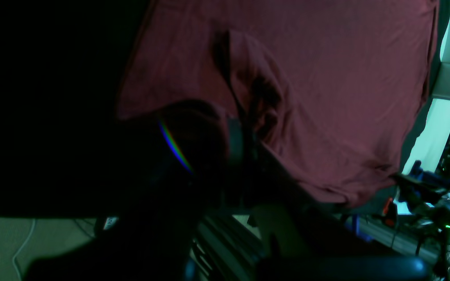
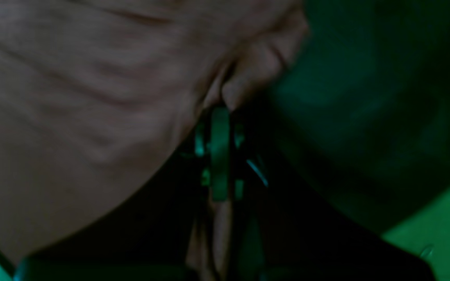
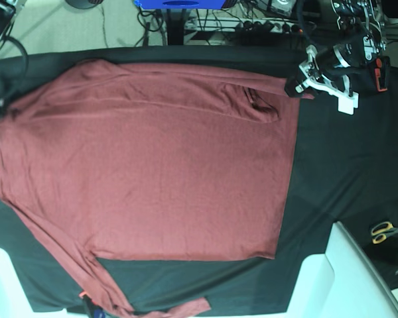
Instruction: Fold the T-shirt properly
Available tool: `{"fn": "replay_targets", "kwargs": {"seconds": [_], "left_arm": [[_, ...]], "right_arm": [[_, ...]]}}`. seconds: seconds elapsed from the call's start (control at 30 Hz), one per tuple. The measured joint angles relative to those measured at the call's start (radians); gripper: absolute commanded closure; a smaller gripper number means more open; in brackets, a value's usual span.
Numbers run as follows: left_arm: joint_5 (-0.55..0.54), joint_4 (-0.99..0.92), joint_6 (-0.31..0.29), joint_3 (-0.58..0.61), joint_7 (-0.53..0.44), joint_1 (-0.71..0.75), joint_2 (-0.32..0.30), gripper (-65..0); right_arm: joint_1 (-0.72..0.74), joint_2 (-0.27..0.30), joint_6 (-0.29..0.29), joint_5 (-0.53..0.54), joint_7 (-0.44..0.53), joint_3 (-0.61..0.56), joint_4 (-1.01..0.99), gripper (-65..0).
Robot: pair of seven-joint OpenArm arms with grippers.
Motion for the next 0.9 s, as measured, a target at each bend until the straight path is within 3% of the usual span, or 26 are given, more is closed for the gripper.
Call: {"fn": "replay_targets", "kwargs": {"seconds": [0.57, 0.7, 0.87, 0.9], "left_arm": [[0.000, -0.006, 0.000, -0.001, 0.001, -0.054, 0.000, 0.0], [0.000, -0.006, 0.000, 0.002, 0.003, -0.077, 0.000, 0.0], [0.001, -0.006, 0.000, 0.006, 0.003, -0.101, 0.000, 0.0], [-0.001, -0.006, 0.027, 0.006, 0.003, -0.101, 0.000, 0.0]], "right_arm": [[0.026, 0.003, -0.024, -0.008, -0.006, -0.013, 0.019, -0.6], [0.055, -0.001, -0.028, -0.102, -0.011, -0.014, 0.019, -0.6], [0.099, 0.000, -0.024, -0.142, -0.009, -0.013, -0.004, -0.6], [0.109, 0.000, -0.024, -0.142, -0.009, -0.014, -0.024, -0.6]]}}
